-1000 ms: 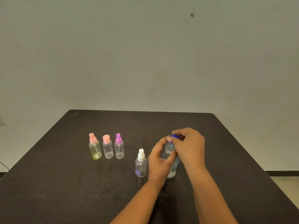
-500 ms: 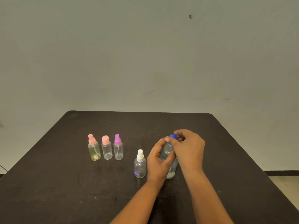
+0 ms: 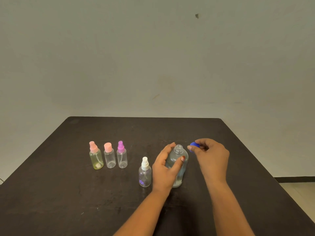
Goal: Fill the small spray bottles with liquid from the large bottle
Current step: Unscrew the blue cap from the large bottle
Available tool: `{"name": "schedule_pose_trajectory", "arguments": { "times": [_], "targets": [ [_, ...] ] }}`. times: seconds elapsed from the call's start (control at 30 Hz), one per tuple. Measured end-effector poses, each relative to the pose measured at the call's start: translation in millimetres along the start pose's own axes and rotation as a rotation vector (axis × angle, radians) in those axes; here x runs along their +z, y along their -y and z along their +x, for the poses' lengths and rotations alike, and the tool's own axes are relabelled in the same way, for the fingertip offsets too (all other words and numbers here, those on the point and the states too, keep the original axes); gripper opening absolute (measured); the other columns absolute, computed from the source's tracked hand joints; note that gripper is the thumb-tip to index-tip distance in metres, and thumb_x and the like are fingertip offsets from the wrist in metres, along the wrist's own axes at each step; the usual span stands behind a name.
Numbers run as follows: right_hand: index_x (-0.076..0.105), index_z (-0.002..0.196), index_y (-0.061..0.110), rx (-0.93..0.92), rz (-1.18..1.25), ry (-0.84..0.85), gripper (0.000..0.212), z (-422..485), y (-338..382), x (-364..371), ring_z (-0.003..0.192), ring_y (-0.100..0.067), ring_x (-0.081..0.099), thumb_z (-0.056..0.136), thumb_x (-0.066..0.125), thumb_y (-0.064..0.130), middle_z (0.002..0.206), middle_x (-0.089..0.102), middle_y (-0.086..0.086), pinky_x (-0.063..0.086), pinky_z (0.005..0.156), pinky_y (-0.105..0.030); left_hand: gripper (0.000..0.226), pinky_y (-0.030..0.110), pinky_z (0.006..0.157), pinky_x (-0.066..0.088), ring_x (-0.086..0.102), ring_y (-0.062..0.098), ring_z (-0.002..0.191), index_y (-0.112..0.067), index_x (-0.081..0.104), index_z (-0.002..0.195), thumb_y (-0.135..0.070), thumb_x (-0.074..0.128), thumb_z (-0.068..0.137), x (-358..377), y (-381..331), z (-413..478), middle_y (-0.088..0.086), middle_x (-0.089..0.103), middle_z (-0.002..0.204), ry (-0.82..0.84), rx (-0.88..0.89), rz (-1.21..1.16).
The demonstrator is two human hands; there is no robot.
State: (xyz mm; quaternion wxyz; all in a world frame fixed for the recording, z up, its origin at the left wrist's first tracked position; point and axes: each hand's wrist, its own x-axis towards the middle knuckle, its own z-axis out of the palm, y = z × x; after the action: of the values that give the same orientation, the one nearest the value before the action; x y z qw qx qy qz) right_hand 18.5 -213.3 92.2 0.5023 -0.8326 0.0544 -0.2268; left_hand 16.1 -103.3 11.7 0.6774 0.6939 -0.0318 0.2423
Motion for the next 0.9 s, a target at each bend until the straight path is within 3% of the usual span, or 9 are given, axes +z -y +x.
{"name": "schedule_pose_trajectory", "arguments": {
  "times": [0.1,0.2,0.3,0.67,0.9],
  "targets": [
    [0.07,0.089,0.01,0.045,-0.049,0.003,0.019,-1.4,-19.5,2.0,0.069,-0.003,0.057,0.072,0.078,0.011,0.076,0.064,0.004,0.046,0.065,-0.015,0.047,0.034,0.099,0.048,0.057,0.004,0.114,-0.042,0.054,0.114,-0.047,0.065,0.069,0.8,0.7,-0.3,-0.01,0.062,0.12,0.002,0.0,0.005],
    [0.07,0.096,0.009,0.095,-0.096,0.023,0.023,-3.0,-37.9,6.6,0.071,-0.004,0.057,0.074,0.077,0.011,0.082,0.066,0.0,0.04,0.063,-0.011,0.048,0.038,0.099,0.048,0.057,0.008,0.115,-0.042,0.054,0.116,-0.047,0.065,0.07,0.5,3.0,-0.2,-0.008,0.062,0.121,0.002,-0.003,0.005],
    [0.069,0.099,0.007,0.133,-0.132,0.057,0.026,-4.9,-52.1,12.1,0.075,-0.008,0.06,0.074,0.077,0.01,0.085,0.068,-0.002,0.043,0.07,-0.016,0.047,0.039,0.099,0.048,0.058,0.009,0.115,-0.042,0.054,0.116,-0.046,0.065,0.07,0.5,4.0,0.0,-0.008,0.062,0.121,-0.002,-0.008,0.005],
    [0.067,0.105,0.007,0.233,-0.146,0.139,0.031,-16.3,-80.3,21.7,0.08,-0.009,0.058,0.075,0.073,0.002,0.085,0.063,0.001,0.041,0.073,-0.018,0.047,0.04,0.099,0.048,0.058,0.008,0.114,-0.041,0.055,0.116,-0.045,0.066,0.071,1.0,1.9,-0.9,-0.008,0.063,0.121,-0.01,-0.03,0.006],
    [0.065,0.109,0.006,0.274,-0.162,0.168,0.036,-19.0,-91.0,24.0,0.084,-0.011,0.059,0.075,0.073,0.0,0.096,0.068,-0.006,0.044,0.079,-0.021,0.045,0.04,0.1,0.048,0.057,0.008,0.115,-0.043,0.055,0.115,-0.045,0.066,0.071,0.8,-1.2,-1.7,-0.008,0.063,0.121,-0.017,-0.04,0.019]
  ]
}}
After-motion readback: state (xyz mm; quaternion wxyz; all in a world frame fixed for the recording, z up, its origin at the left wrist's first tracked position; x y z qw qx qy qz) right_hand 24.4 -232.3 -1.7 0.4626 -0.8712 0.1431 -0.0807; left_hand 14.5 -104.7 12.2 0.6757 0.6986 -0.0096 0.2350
